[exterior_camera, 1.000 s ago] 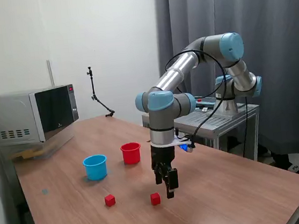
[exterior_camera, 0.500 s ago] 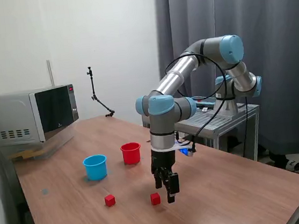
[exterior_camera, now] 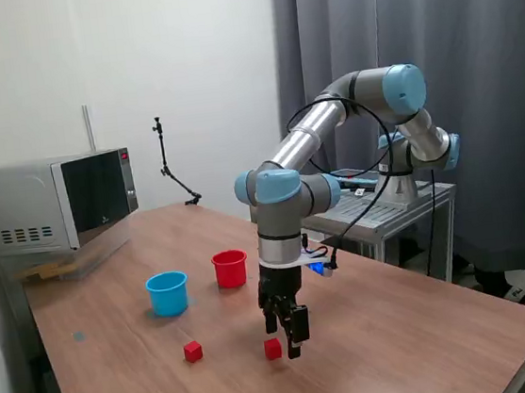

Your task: Place red objects in the red bin, and blue objects in the blue bin.

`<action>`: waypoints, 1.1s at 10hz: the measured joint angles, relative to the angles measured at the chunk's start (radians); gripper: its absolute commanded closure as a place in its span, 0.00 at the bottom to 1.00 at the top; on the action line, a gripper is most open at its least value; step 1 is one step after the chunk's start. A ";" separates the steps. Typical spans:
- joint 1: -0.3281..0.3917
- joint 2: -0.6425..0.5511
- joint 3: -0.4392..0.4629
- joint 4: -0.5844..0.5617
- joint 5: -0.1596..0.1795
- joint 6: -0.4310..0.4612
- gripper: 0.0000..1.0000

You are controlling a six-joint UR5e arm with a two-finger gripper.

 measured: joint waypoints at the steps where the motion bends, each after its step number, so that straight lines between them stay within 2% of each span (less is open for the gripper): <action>1: -0.004 0.002 0.000 -0.007 -0.001 -0.010 0.00; 11: -0.017 0.030 -0.029 -0.023 -0.001 -0.032 0.00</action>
